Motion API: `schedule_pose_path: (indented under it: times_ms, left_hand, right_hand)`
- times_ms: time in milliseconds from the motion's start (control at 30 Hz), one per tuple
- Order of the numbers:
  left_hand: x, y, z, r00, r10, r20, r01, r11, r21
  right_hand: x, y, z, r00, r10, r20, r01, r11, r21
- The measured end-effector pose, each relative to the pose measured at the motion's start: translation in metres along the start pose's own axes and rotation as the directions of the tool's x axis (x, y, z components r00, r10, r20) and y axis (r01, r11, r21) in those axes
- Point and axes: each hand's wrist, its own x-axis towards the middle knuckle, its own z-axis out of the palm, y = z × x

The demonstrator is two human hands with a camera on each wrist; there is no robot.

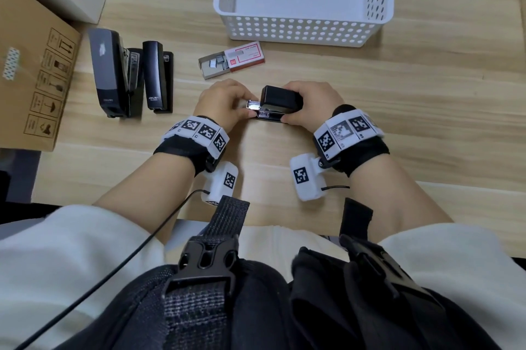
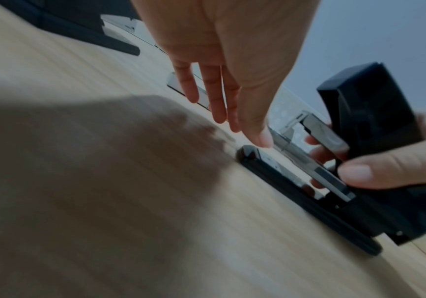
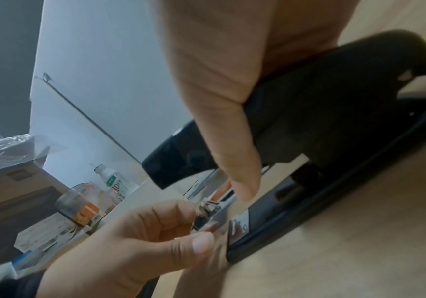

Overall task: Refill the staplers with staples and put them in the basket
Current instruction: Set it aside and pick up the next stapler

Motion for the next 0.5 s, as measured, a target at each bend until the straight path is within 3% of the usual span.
schedule_pose_path:
  times_ms: [200,367,500]
  left_hand:
    - [-0.006,-0.016,-0.017,0.996,-0.047,-0.081,0.046,0.999,-0.017]
    - [-0.004,-0.018,-0.026,1.000,-0.020,-0.006,0.020,1.000,0.002]
    - [-0.002,-0.012,-0.037,0.998,-0.013,-0.056,0.012,1.000,-0.016]
  right_hand:
    - [-0.003,0.001,-0.007,1.000,0.022,-0.002,-0.022,1.000,-0.009]
    - [-0.005,0.003,-0.010,0.999,0.052,-0.013,-0.052,0.999,-0.004]
    - [-0.005,0.003,-0.007,0.997,0.065,-0.035,-0.066,0.998,-0.014]
